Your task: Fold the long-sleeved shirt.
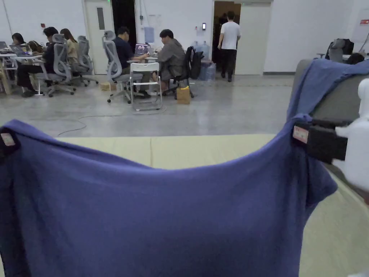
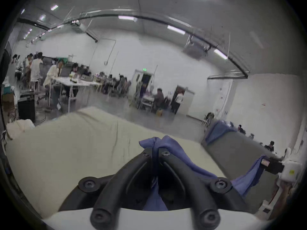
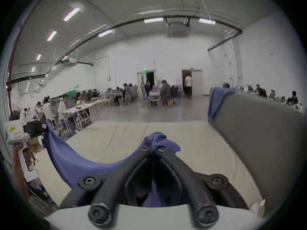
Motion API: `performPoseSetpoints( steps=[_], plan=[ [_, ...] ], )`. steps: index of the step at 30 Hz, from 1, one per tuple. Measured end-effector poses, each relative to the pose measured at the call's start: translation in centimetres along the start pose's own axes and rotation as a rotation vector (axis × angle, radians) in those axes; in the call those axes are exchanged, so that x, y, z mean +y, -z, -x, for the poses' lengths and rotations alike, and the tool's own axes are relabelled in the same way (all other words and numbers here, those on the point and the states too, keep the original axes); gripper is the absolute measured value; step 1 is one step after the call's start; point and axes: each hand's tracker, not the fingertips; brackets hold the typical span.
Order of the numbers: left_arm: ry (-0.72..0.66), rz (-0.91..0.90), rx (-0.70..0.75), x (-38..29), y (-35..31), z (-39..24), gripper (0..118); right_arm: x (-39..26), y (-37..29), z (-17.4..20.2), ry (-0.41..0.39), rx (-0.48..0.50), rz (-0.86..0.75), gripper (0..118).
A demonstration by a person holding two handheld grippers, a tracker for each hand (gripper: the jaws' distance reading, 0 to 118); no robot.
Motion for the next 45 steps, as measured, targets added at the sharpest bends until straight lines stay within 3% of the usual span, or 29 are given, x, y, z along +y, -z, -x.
performPoseSetpoints(
  steps=[5, 7, 8, 14, 25, 28, 31, 37, 40, 44, 45],
  plan=[
    [-0.012, -0.05, -0.01, 8.1, 6.7, -1.1, 2, 10.4, 5.6, 0.5, -0.036, -0.007, -0.04, 0],
    [-0.002, -0.061, -0.001, 11.0, 9.3, -2.0, 2, 14.3, 8.2, 0.8, -0.103, -0.058, -0.052, 0],
    [-0.009, -0.07, 0.006, 12.6, 10.7, -2.3, 2, 16.3, 9.6, 0.8, -0.088, -0.071, -0.053, 0],
    [0.137, -0.158, 0.094, 18.7, 15.3, -6.4, 2, 25.4, 15.7, 0.8, -0.11, -0.141, -0.116, 0],
    [0.113, -0.161, 0.082, 22.2, 22.0, -8.6, 2, 30.0, 22.8, 0.0, -0.176, -0.29, -0.11, 0],
    [0.187, -0.131, 0.101, 19.6, 24.4, -7.9, 2, 27.3, 25.4, -1.1, -0.196, -0.284, -0.051, 0],
    [0.224, -0.02, 0.136, 13.7, 27.7, -5.9, 2, 21.1, 29.3, -2.9, -0.166, -0.228, 0.067, 0],
    [0.204, 0.347, 0.171, -4.3, 33.1, 1.1, 2, -1.8, 37.0, -5.0, -0.126, -0.143, 0.506, 0],
    [0.231, 0.518, 0.191, -12.9, 32.9, 4.6, 2, -12.8, 35.9, -4.5, -0.153, -0.087, 0.659, 0],
    [0.189, 0.611, 0.184, -19.7, 27.6, 8.4, 2, -19.9, 30.2, -4.7, -0.074, -0.023, 0.727, 0],
    [0.178, 0.632, 0.187, -20.8, 25.4, 9.2, 2, -21.1, 27.9, -4.2, -0.122, -0.034, 0.727, 0]
  ],
)
